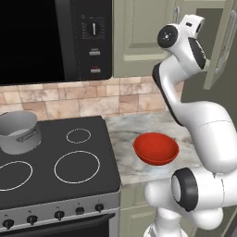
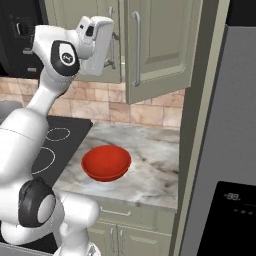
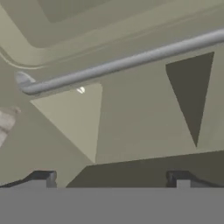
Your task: Open the cabinet and move the ladle to the pot. Then close the cabinet.
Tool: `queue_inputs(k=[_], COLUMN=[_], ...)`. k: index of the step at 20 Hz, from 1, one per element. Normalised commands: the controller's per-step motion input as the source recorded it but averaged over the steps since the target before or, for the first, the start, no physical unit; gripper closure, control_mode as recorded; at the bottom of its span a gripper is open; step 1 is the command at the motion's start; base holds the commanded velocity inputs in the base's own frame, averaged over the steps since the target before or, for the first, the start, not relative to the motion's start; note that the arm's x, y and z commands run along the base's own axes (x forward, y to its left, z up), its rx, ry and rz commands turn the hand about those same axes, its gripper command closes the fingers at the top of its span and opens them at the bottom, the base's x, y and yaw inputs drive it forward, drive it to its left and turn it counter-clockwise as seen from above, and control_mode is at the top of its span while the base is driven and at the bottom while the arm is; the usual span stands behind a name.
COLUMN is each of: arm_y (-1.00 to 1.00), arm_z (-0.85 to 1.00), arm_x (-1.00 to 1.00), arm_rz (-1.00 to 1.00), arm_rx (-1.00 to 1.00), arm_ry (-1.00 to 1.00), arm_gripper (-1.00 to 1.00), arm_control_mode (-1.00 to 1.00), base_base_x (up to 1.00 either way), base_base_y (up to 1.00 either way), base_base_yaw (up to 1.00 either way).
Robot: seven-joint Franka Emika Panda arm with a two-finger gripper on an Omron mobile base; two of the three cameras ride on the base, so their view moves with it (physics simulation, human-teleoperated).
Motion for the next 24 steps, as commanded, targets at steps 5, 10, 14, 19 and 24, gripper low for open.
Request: queue_inputs(k=[5,10,14,19,24], arm_y=[-0.44,-0.51,-0.69,-0.73,-0.61], arm_z=[0.00,0.00,0.00,0.00,0.00], arm_x=[0.37,0.06,-0.03,-0.05,-0.14], arm_rz=[-0.09,-0.12,-0.16,-0.16,-0.17], arm_rx=[-0.14,-0.13,-0.10,-0.09,-0.09], arm_ry=[0.07,0.06,0.11,0.15,0.13], arm_gripper=[-1.00,-1.00,-1.00,-1.00,-1.00], arm_control_mode=[-1.00,-1.00,-1.00,-1.00,-1.00], base_base_x=[0.00,0.00,0.00,0.00,0.00], base_base_y=[0.00,0.00,0.00,0.00,0.00], base_base_yaw=[0.00,0.00,0.00,0.00,0.00])
